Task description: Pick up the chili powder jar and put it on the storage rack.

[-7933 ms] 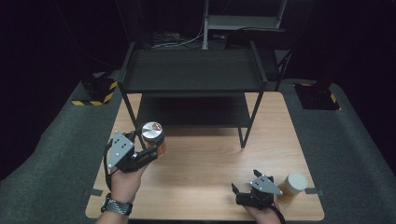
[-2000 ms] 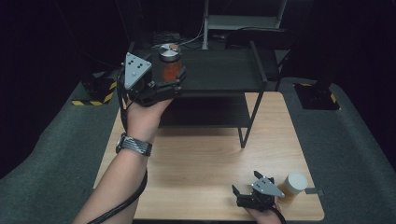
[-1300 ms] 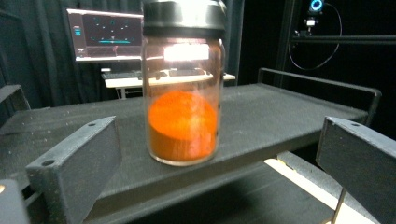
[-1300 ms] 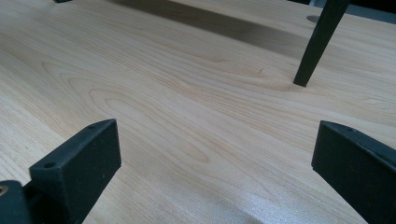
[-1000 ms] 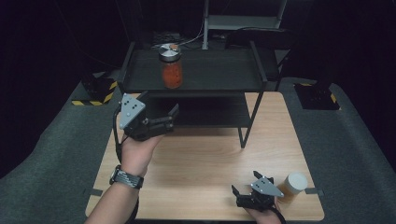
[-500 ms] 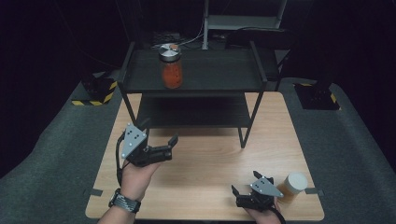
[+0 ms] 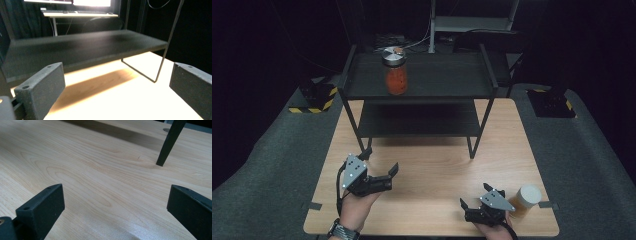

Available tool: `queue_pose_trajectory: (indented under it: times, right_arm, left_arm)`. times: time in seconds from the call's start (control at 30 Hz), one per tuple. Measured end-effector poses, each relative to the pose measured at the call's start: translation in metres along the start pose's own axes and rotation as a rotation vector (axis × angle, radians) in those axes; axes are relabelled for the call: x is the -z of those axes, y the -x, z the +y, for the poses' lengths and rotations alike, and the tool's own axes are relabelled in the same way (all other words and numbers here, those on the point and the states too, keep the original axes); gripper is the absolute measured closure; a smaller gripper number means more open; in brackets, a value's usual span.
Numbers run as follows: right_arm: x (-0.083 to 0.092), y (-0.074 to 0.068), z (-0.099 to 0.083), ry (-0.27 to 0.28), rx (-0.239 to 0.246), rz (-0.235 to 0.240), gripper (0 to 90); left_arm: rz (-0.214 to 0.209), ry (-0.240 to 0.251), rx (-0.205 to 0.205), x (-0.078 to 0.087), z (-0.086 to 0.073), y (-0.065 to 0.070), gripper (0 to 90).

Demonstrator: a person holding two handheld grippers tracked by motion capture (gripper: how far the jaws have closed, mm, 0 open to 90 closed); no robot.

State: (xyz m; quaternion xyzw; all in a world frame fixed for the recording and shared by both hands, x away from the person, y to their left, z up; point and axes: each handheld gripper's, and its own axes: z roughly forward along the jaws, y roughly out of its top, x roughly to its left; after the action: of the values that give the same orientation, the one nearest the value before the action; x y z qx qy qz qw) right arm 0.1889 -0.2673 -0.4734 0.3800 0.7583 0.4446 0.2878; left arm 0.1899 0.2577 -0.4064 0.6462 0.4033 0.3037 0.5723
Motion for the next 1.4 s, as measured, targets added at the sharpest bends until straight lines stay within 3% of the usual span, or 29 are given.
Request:
queue_pose_trajectory:
  times: [0.37, 0.57, 0.77, 0.97, 1.13, 1.23, 1.4]
  right_arm:
    - [0.000, -0.002, 0.000, -0.002, 0.005, -0.009, 0.7]
    - [0.000, -0.003, 0.000, 0.000, 0.000, -0.015, 0.7]
    - [0.000, -0.003, 0.000, -0.001, -0.001, -0.020, 0.7]
    - [0.000, -0.004, 0.001, -0.004, 0.001, -0.024, 0.7]
    - [-0.001, -0.005, 0.001, -0.006, 0.001, -0.027, 0.7]
    - [-0.001, -0.005, 0.001, -0.006, 0.003, -0.028, 0.7]
    - [-0.001, -0.006, 0.002, -0.009, 0.005, -0.028, 0.7]
  left_arm:
    - [0.011, -0.060, -0.001, 0.003, -0.037, -0.001, 0.4]
    - [0.022, -0.120, 0.016, 0.002, -0.053, -0.006, 0.4]
    - [0.036, -0.179, 0.005, 0.001, -0.066, -0.008, 0.4]
    - [0.055, -0.235, 0.005, -0.001, -0.069, -0.013, 0.4]
    - [0.069, -0.273, -0.023, -0.002, -0.070, -0.012, 0.4]
    - [0.070, -0.328, -0.029, -0.007, -0.067, -0.013, 0.4]
    - [0.102, -0.359, -0.068, -0.009, -0.064, -0.008, 0.5]
